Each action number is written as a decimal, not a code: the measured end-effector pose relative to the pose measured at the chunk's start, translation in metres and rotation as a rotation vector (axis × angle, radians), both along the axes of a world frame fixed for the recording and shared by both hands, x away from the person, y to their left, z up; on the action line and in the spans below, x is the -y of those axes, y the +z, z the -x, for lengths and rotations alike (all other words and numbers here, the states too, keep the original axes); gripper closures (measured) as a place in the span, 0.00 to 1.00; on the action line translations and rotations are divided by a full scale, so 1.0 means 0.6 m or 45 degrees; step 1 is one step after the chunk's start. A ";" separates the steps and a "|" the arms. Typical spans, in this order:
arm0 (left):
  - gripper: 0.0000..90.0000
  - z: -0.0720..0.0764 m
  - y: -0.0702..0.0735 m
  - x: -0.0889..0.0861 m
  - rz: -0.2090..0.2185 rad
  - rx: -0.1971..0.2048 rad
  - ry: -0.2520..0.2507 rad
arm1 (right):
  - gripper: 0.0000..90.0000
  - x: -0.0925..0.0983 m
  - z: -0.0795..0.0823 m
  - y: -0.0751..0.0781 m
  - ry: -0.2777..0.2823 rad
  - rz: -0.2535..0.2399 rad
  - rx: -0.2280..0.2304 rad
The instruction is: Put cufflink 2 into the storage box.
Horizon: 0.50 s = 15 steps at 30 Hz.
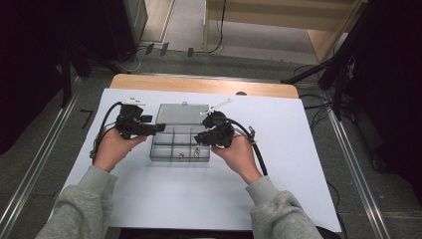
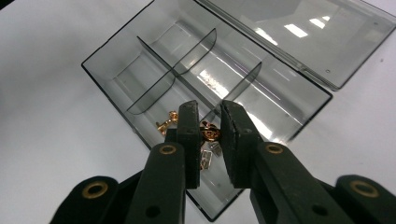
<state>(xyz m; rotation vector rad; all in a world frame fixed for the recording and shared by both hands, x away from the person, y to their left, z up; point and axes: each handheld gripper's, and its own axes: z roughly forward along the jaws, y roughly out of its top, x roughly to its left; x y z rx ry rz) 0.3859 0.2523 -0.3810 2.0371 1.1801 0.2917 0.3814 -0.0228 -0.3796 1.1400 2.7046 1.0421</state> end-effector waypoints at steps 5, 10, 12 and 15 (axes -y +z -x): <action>0.37 0.003 0.000 -0.003 0.004 0.005 0.010 | 0.89 -0.018 -0.002 -0.003 0.029 0.002 0.006; 0.37 0.001 -0.002 -0.003 0.019 0.008 0.007 | 0.89 -0.032 -0.005 -0.005 0.043 -0.008 0.007; 0.37 0.002 -0.002 -0.003 0.012 0.007 0.006 | 0.89 -0.035 -0.008 -0.008 0.047 -0.008 0.001; 0.37 0.003 -0.003 -0.002 0.005 0.005 0.004 | 0.89 -0.042 -0.009 -0.011 0.052 -0.009 -0.008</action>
